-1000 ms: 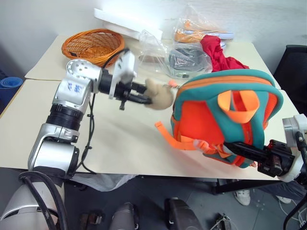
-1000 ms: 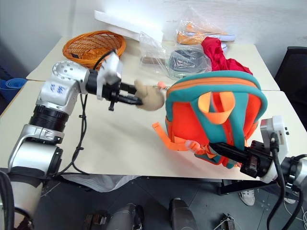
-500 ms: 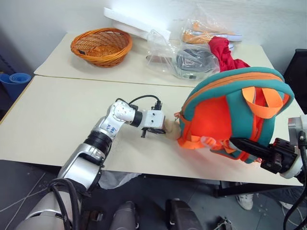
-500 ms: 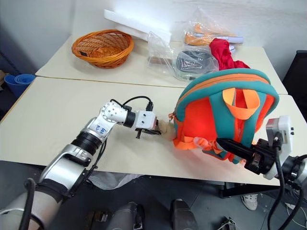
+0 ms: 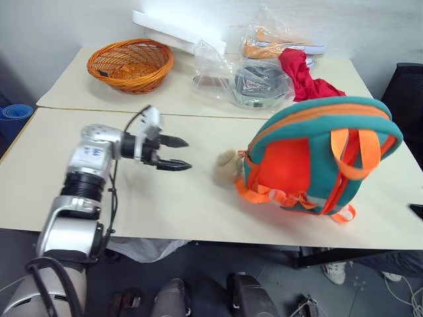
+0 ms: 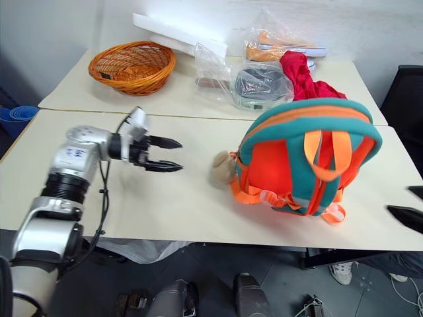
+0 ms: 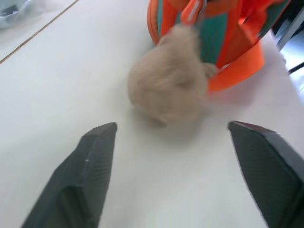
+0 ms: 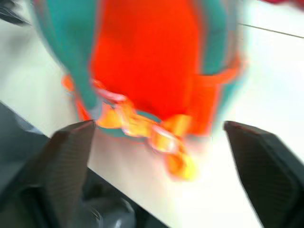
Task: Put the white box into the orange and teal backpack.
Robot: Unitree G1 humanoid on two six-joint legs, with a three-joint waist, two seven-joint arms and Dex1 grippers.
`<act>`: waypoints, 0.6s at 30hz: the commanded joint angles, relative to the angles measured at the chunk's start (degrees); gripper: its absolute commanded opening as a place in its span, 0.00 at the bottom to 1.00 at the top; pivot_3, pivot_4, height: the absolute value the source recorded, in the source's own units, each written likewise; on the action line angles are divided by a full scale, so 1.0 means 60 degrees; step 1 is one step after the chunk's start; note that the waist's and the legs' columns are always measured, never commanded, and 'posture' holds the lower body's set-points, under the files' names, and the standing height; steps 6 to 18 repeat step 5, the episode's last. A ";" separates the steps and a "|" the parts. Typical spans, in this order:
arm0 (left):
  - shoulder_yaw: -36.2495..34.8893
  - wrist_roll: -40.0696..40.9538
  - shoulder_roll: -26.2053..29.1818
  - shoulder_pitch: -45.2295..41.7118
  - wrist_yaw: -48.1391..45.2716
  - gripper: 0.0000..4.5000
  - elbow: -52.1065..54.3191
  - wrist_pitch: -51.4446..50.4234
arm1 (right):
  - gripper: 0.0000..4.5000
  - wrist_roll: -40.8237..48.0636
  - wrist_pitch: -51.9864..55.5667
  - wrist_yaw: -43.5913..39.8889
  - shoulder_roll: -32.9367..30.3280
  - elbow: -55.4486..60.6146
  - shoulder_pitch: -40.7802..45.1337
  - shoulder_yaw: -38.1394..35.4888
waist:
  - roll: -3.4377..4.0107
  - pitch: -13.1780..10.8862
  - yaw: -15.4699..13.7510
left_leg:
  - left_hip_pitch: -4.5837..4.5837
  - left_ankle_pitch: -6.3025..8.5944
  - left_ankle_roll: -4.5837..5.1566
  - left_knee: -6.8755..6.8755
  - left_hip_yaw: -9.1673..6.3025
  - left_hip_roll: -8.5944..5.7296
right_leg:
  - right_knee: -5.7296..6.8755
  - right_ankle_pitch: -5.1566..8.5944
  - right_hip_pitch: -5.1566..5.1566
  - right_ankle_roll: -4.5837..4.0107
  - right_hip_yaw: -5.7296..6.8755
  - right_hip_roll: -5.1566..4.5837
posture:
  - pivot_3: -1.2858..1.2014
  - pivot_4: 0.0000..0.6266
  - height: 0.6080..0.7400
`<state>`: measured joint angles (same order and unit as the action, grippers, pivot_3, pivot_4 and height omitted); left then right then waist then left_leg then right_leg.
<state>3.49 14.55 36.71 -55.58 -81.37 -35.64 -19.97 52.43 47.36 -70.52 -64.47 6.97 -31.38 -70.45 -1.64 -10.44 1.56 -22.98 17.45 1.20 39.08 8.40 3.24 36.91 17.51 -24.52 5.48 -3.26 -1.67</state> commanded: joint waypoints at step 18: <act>-0.1092 0.1004 0.0463 -0.0149 0.0241 1.00 0.1370 -0.0987 | 1.00 -0.0888 -0.0723 0.0184 0.0291 -0.1046 0.1147 -0.0043 | -0.0002 0.0000 0.0011 | 0.0013 0.0001 -0.0004 -0.0001 0.0001 0.0000 | 0.0004 -0.0001 0.0007 0.0002 -0.0003 -0.0005 | 0.52 0.24 1.00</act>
